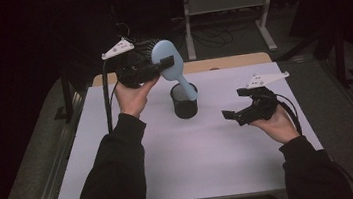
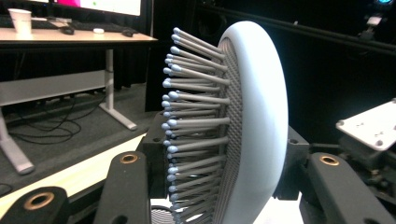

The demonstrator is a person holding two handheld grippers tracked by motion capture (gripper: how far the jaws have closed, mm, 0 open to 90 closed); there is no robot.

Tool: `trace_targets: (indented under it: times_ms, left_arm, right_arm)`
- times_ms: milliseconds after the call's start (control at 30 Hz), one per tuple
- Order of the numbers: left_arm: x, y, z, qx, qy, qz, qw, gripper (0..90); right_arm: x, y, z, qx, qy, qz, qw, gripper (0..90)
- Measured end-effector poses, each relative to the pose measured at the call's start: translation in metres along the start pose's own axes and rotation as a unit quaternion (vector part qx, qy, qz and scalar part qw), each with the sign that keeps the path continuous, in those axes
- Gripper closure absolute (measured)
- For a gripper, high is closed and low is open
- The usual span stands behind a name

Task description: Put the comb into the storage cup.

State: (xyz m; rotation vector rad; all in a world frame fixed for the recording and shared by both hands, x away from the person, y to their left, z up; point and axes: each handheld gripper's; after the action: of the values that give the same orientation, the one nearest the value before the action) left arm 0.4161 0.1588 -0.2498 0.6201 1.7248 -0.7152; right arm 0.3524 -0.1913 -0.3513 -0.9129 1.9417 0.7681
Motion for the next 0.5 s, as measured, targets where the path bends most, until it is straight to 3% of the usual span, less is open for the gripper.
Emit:
trace_targets:
  times_ms: [500]
  left_arm:
    - [0.000,0.015,0.003,-0.014,-0.012,-0.006,0.9998,52.0]
  right_arm:
    - [0.022,0.002,-0.020,0.007,-0.012,0.010,0.9999,0.0]
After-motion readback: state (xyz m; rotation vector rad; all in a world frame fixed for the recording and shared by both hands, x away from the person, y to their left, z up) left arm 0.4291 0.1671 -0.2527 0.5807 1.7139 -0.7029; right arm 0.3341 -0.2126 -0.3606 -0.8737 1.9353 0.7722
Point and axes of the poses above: each handheld gripper's, and its own axes: z roughly forward along the jaws, x roughly out of its underside, y roughly to its left, and after that the axes turned 8 degrees about -x, right-handed
